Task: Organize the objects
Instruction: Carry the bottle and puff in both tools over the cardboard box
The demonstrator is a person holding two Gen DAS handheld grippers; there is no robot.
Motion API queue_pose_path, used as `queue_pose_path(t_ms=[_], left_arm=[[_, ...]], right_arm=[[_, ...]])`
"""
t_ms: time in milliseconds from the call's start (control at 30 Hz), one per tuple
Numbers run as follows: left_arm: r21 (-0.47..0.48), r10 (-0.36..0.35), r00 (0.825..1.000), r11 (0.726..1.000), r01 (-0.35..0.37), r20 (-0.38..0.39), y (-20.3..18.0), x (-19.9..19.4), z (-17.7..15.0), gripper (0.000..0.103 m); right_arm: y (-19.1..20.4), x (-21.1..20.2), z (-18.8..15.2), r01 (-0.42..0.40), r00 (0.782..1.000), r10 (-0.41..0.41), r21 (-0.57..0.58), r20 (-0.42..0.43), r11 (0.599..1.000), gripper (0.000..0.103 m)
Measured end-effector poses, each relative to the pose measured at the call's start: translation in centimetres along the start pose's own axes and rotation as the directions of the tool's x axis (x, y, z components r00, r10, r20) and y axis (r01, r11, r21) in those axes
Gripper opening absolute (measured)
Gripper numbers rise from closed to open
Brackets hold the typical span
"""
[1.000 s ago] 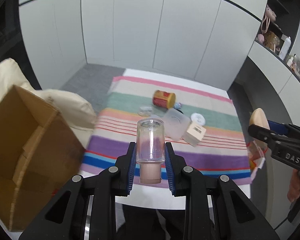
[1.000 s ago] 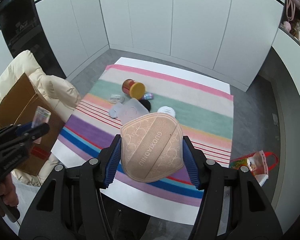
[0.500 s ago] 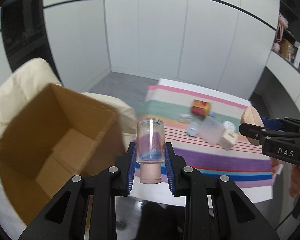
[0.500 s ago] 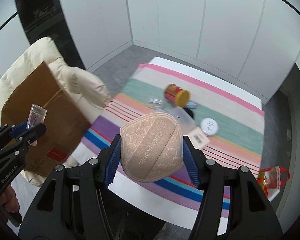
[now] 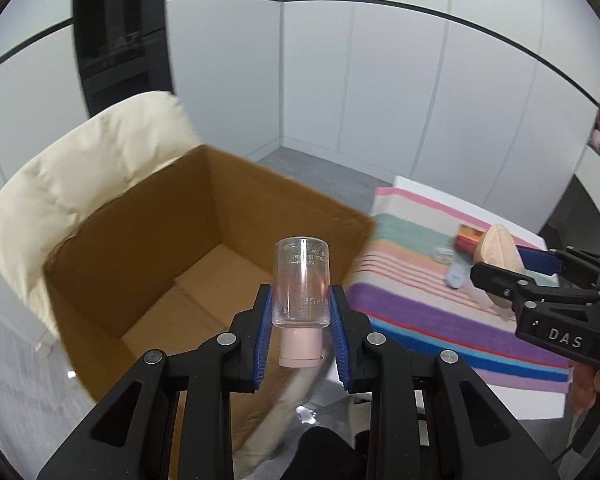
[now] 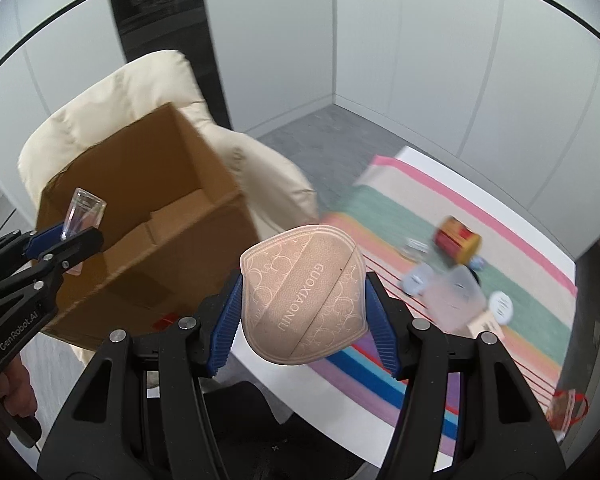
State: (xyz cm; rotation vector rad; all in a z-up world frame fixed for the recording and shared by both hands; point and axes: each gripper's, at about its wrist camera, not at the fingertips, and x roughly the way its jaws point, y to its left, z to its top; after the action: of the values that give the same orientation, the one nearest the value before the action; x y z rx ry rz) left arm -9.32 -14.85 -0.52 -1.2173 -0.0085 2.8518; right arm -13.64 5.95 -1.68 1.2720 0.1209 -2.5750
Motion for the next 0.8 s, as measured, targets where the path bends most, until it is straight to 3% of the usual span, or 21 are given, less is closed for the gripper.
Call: queue_pose_path(t_ms=[467, 500, 533, 633, 700, 800], left_arm=[[-0.081, 0.072, 0.997, 0.994, -0.073, -0.015, 6.3, -0.6, -1.8, 0.032], [-0.078, 0.081, 0.997, 0.994, -0.082, -0.008, 6.6, -0.7, -2.0, 0.044], [-0.074, 0.101, 0.995, 0.992, -0.101, -0.002, 6.9, -0.9, -2.1, 0.063], [-0.072, 0.169, 0.985, 0.983, -0.166, 0.039, 7.6, -1.9, -2.4, 0.095], [-0.083, 0.170, 0.984, 0.983, -0.165, 0.058, 8.3, -2.6, -2.6, 0.102], [-0.113, 0.187, 0.981, 0.977, -0.180, 0.049, 9.9, -3.0, -3.0, 0.103]], right_arm=[[8.8, 0.6, 1.6, -0.092, 0.994, 0.098, -0.114, 0.051, 0.989, 0.061], [9.2, 0.6, 1.8, -0.101, 0.993, 0.107, -0.112, 0.053, 0.989, 0.061], [9.5, 0.6, 1.9, -0.110, 0.992, 0.116, -0.110, 0.056, 0.988, 0.061], [10.4, 0.9, 2.3, -0.124, 0.990, 0.131, -0.117, 0.056, 0.985, 0.061], [11.1, 1.2, 2.4, -0.133, 0.989, 0.139, -0.121, 0.049, 0.984, 0.061], [12.2, 1.7, 2.7, -0.146, 0.988, 0.152, -0.131, 0.037, 0.981, 0.061]])
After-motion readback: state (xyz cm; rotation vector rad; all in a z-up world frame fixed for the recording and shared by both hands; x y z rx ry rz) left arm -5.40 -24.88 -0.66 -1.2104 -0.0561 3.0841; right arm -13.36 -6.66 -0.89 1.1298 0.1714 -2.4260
